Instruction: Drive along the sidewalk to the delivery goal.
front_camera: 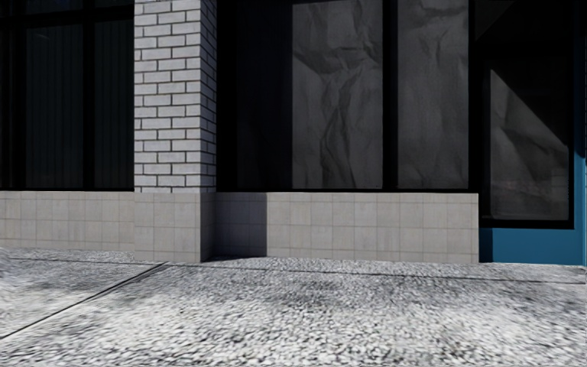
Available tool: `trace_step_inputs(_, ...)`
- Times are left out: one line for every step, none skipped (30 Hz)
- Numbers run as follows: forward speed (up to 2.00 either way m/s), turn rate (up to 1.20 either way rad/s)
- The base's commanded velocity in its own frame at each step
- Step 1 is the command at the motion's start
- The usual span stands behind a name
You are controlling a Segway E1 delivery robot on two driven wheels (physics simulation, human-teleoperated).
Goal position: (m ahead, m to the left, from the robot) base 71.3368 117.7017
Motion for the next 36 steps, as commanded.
trace_step_inputs(1.66,0.73)
trace_step_inputs(1.66,0.76)
trace_step_inputs(1.66,0.76)
trace_step_inputs(1.66,0.76)
trace_step_inputs(1.66,0.76)
trace_step_inputs(1.67,0.76)
trace_step_inputs(1.69,0.77)
trace_step_inputs(1.82,0.77)
trace_step_inputs(1.82,0.77)
trace_step_inputs(1.9,0.77)
trace_step_inputs(2.0,0.79)
trace_step_inputs(2.0,0.79)
trace_step_inputs(2.0,0.82)
trace_step_inputs(2.0,0.85)
trace_step_inputs(2.0,0.85)
trace_step_inputs(2.0,0.87)
trace_step_inputs(2.0,0.87)
trace_step_inputs(2.0,0.9)
trace_step_inputs(2.0,0.9)
trace_step_inputs(2.0,0.91)
trace_step_inputs(2.0,0.92)
trace_step_inputs(2.0,0.92)
trace_step_inputs(2.0,0.92)
trace_step_inputs(2.0,0.92)
trace_step_inputs(2.0,0.92)
trace_step_inputs(2.0,0.92)
trace_step_inputs(2.0,0.92)
trace_step_inputs(2.0,0.92)
trace_step_inputs(2.0,0.92)
trace_step_inputs(2.0,0.92)
trace_step_inputs(2.0,0.92)
trace_step_inputs(2.0,0.92)
trace_step_inputs(2.0,0.92)
trace_step_inputs(2.0,0.92)
trace_step_inputs(2.0,0.92)
trace_step_inputs(2.0,0.92)
